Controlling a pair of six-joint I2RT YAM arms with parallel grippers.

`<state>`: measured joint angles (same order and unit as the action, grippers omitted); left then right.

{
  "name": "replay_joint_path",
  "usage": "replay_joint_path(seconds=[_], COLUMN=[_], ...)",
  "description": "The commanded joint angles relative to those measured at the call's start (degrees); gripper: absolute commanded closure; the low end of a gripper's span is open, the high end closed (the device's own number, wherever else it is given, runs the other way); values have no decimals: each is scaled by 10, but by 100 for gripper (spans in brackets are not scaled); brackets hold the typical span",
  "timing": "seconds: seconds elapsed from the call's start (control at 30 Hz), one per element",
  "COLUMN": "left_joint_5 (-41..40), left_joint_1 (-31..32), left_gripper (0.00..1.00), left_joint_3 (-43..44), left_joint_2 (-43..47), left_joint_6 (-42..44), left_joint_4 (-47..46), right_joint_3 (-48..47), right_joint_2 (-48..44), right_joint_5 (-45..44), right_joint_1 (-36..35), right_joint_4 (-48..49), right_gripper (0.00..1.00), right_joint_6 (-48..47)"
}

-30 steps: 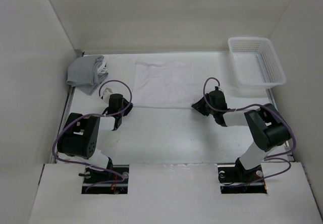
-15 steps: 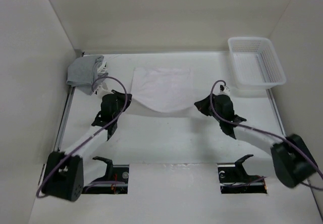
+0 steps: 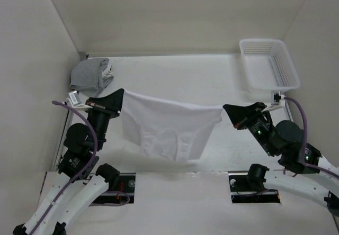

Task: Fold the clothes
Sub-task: Fold the tank top

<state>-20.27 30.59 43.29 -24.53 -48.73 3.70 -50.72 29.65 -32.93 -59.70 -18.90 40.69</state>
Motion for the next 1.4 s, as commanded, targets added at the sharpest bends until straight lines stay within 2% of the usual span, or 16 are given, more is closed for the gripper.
replay_joint_path(seconds=[0.0,0.1,0.2,0.33,0.5,0.57,0.63,0.73,0.83,1.13,1.37], left_joint_5=[-53,-60,-49,25,73,94,116,130,133,187,223], left_joint_1=[24,15,-28,-101,-153,-170,-183,-187,-185,-214,-208], left_gripper=[100,100,100,100,100,100,100,99,98,98,98], left_joint_3=[0,-21,-48,-62,1,41,68,66,19,-202,-258], left_joint_2=[-33,-77,-138,-277,-498,-556,-581,-568,-527,-329,-153], left_joint_6=[24,27,25,8,-12,-21,-33,-40,-43,-73,-73], left_joint_4=[50,30,-6,-98,-199,-212,-215,-217,-226,-222,-101], right_joint_3=[-29,-16,22,43,-32,-78,-104,-98,-37,195,278], right_joint_2=[39,79,135,285,496,558,581,569,524,340,234], right_joint_5=[-80,-23,109,267,328,339,349,353,350,290,225], right_joint_1=[-18,45,166,322,401,421,433,432,431,342,260], right_joint_4=[-70,-23,65,190,273,274,272,271,277,282,200], right_gripper=[98,98,98,98,99,99,99,99,99,99,99], right_joint_6=[-44,-61,-61,-35,-31,-31,-30,-32,-30,5,42])
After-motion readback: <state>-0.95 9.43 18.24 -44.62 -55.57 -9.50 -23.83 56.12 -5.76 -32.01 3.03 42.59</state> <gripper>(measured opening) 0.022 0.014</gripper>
